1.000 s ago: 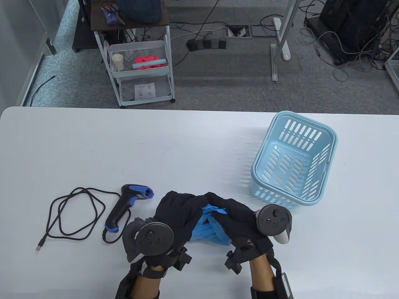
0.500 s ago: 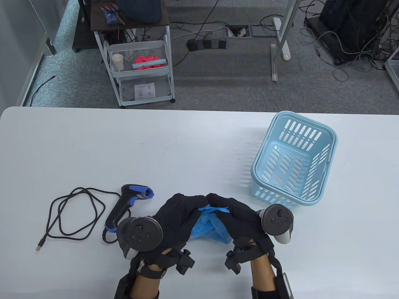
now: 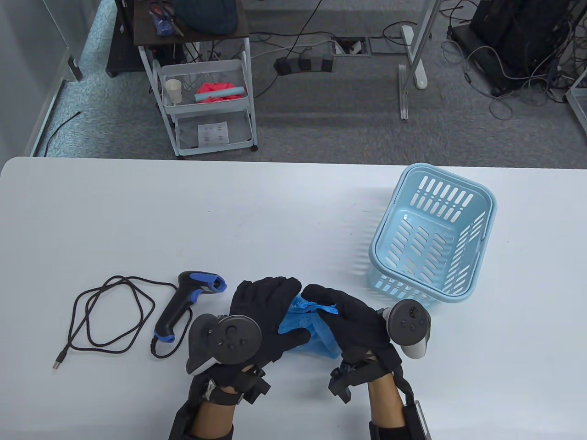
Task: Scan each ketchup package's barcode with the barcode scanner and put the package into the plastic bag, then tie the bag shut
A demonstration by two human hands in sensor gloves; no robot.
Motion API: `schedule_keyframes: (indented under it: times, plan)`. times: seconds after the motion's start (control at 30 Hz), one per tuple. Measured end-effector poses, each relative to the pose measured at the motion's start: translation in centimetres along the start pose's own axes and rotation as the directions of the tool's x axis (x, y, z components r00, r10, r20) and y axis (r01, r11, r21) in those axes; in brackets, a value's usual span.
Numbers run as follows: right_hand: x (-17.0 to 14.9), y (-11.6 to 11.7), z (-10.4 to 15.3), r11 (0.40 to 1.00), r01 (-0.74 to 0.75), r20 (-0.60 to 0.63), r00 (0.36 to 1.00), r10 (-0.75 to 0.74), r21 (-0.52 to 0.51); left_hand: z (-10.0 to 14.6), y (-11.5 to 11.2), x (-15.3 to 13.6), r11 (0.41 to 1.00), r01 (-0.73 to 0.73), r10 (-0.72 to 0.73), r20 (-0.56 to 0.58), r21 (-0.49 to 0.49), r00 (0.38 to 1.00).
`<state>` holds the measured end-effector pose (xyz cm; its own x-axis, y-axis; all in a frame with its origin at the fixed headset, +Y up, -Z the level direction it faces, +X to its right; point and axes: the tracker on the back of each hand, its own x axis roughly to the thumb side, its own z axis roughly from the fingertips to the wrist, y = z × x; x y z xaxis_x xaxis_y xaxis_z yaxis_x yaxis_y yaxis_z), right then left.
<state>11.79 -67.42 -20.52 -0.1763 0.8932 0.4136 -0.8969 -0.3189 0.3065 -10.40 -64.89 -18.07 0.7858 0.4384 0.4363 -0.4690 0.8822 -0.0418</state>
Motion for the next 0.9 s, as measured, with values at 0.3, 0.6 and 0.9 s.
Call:
schedule_keyframes:
  times: [0.3,0.6,0.9]
  plan:
    - [0.2,-0.1,-0.1,0.994,-0.036,0.008,0.999,0.035,0.106,-0.8,-1.4,-0.2,0.996,-0.085,0.086,-0.053,0.024,0.995]
    - [0.5,0.1,-0.1,0.992,-0.09,0.001,0.996,0.09,0.09,-1.1,-1.6,-2.4,0.91,-0.406,0.404,-0.038,-0.088,0.914]
    - [1.2,0.4,0.0,0.96,-0.278,0.014,0.96,0.278,-0.018,-1.3,-1.9,-3.5,0.8,-0.576,0.583,-0.01,-0.169,0.813]
